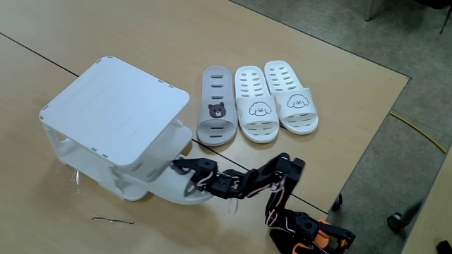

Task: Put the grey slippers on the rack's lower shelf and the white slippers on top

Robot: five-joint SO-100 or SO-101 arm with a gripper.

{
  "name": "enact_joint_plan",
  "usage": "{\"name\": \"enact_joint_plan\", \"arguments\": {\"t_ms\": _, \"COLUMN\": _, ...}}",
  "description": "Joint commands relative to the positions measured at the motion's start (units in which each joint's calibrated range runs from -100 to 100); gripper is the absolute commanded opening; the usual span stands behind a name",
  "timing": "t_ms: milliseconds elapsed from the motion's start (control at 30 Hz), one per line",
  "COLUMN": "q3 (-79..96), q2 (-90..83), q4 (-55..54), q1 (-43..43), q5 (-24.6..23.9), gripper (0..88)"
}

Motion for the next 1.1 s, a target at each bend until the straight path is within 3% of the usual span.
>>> {"name": "enact_joint_plan", "arguments": {"t_ms": 0, "q3": -13.1, "q2": 6.7, "q4": -1.2, "q1": 0.4, "q5": 0.4, "gripper": 0.7}}
{"name": "enact_joint_plan", "arguments": {"t_ms": 333, "q3": -41.3, "q2": 29.4, "q4": -0.6, "q1": 0.5, "q5": 0.4, "gripper": 0.7}}
{"name": "enact_joint_plan", "arguments": {"t_ms": 767, "q3": -81.0, "q2": 48.6, "q4": 18.3, "q1": 0.7, "q5": 0.4, "gripper": 0.7}}
{"name": "enact_joint_plan", "arguments": {"t_ms": 1067, "q3": -90.6, "q2": 56.0, "q4": 20.2, "q1": 1.5, "q5": 0.4, "gripper": 0.8}}
